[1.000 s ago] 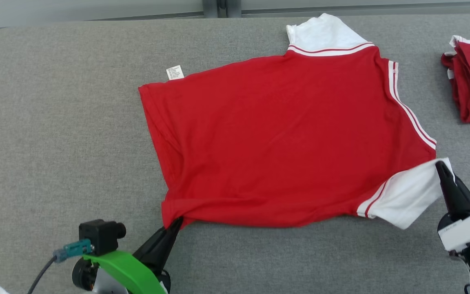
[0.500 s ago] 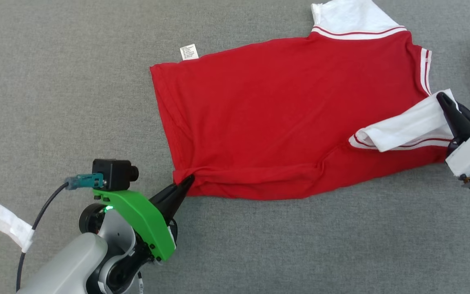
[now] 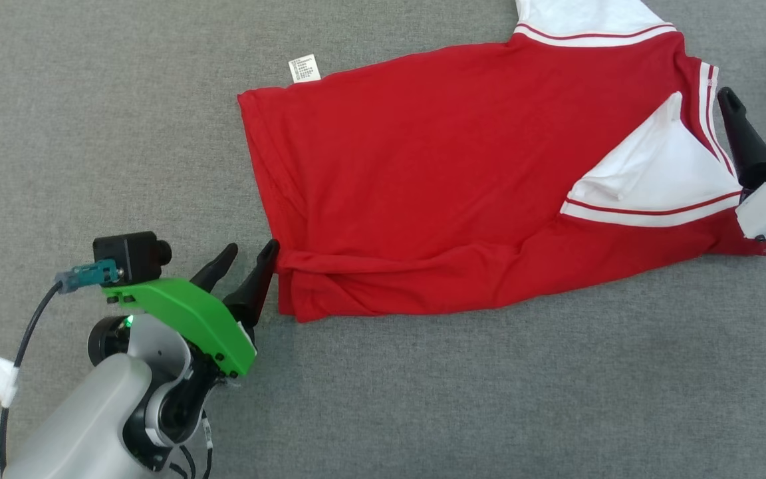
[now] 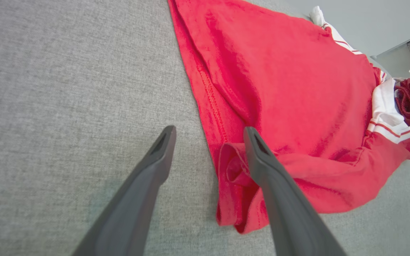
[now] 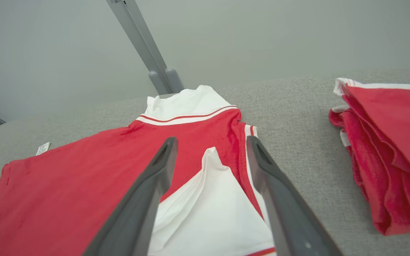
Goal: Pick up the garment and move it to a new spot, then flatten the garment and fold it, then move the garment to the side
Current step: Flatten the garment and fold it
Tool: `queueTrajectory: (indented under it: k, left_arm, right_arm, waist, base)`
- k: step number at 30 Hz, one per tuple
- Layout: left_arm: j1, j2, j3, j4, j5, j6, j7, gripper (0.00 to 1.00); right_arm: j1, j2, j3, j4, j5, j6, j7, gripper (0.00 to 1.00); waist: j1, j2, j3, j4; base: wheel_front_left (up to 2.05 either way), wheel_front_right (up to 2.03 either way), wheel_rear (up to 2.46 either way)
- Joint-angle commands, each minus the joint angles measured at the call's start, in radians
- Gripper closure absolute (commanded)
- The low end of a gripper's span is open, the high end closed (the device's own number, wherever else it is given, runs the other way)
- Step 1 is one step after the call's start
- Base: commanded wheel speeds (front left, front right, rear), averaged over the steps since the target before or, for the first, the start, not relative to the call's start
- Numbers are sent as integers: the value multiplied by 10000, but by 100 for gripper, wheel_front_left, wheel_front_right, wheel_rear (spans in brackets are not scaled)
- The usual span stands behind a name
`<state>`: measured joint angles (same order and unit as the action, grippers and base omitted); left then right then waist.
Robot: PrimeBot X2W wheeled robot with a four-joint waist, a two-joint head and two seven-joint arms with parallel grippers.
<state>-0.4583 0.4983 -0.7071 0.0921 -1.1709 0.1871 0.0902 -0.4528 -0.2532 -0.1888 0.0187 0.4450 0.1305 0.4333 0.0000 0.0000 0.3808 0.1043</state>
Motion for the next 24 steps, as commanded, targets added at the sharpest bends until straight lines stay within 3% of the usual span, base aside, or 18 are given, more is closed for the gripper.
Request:
queueTrajectory:
  k: [1,12,15,20,24]
  left_arm:
    - [336,91,55,-135,34,102,-185,0]
    - [2000,712,-455,-2165,437,361,-605,0]
    - [1986,831,-470,-2297,618,474,-665,0]
    - [2160,1239,352,-2659,306,752,-1146,0]
    - [2200,1500,6,-2958,413,482,-681,0]
  right_arm:
    - [310,-145,-15,-109,2,2,-158,0]
    - [2725,-1779,728,-854,-299,1,-12,0]
    - [2792,-1926,860,-660,-499,1,-2,0]
    - [2730,-1956,881,-429,-411,1,59,0]
    - [2597,-2111,914,-221,-514,-1,104,0]
  waist:
    - [0,0,-46,-64]
    - [0,0,230,-316]
    - [0,0,308,-314]
    - [0,0,304,-176]
    - [0,0,359,-139]
  base:
    - [0,0,0]
    - [0,0,0]
    - [0,0,0]
    - [0,0,0]
    - [0,0,0]
